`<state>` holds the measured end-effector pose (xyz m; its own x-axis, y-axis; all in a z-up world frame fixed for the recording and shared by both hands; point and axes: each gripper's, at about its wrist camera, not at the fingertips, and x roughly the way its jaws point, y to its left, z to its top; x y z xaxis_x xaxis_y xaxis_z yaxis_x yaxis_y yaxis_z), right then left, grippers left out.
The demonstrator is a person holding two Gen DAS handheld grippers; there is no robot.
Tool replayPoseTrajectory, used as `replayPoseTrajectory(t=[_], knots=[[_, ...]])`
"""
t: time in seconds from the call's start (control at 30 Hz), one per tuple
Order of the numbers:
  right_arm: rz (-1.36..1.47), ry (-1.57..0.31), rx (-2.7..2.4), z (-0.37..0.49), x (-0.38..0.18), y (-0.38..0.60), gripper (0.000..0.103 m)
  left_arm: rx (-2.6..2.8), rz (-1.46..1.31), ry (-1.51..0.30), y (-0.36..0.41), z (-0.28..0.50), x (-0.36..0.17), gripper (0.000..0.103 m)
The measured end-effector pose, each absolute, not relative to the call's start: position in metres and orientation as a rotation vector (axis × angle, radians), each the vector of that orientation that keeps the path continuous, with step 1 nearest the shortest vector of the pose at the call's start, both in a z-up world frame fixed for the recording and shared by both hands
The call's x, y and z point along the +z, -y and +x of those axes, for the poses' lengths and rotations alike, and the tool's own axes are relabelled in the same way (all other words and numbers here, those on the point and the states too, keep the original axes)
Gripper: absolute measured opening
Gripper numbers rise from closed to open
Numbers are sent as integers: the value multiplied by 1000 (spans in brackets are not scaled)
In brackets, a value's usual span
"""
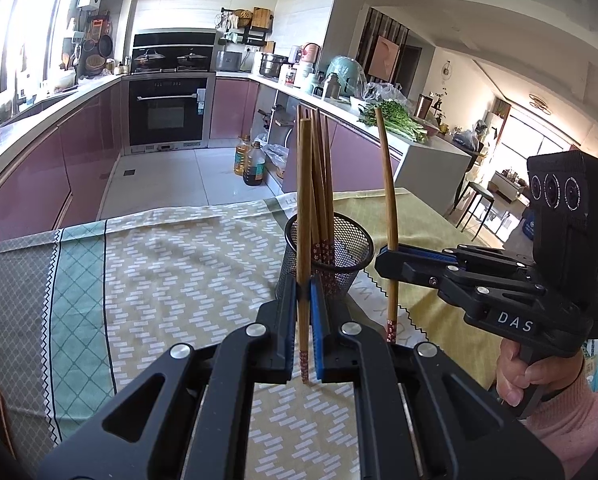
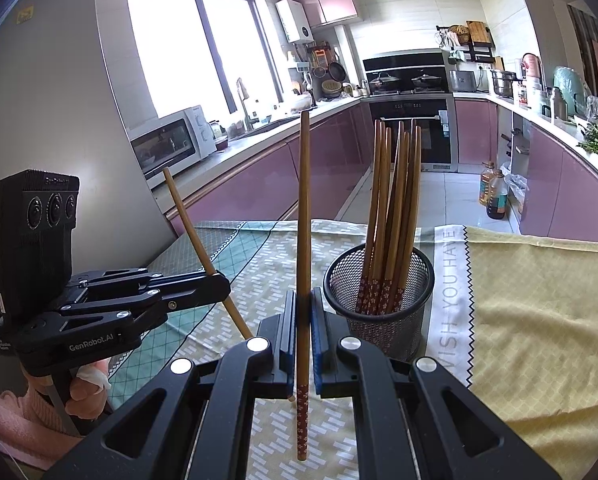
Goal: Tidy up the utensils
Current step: 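Carry the left tool's chopstick over the holder while the right tool brings its chopstick alongside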
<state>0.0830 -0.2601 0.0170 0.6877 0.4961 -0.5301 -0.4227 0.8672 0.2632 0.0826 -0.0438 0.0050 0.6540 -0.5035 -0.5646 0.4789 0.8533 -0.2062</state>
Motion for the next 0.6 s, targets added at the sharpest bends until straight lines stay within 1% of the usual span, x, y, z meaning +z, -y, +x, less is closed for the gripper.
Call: replayPoseTrajectory(t=[0.6], knots=[[128, -604, 513, 88, 24, 262, 6, -570, -17, -634, 49, 83, 13, 7]])
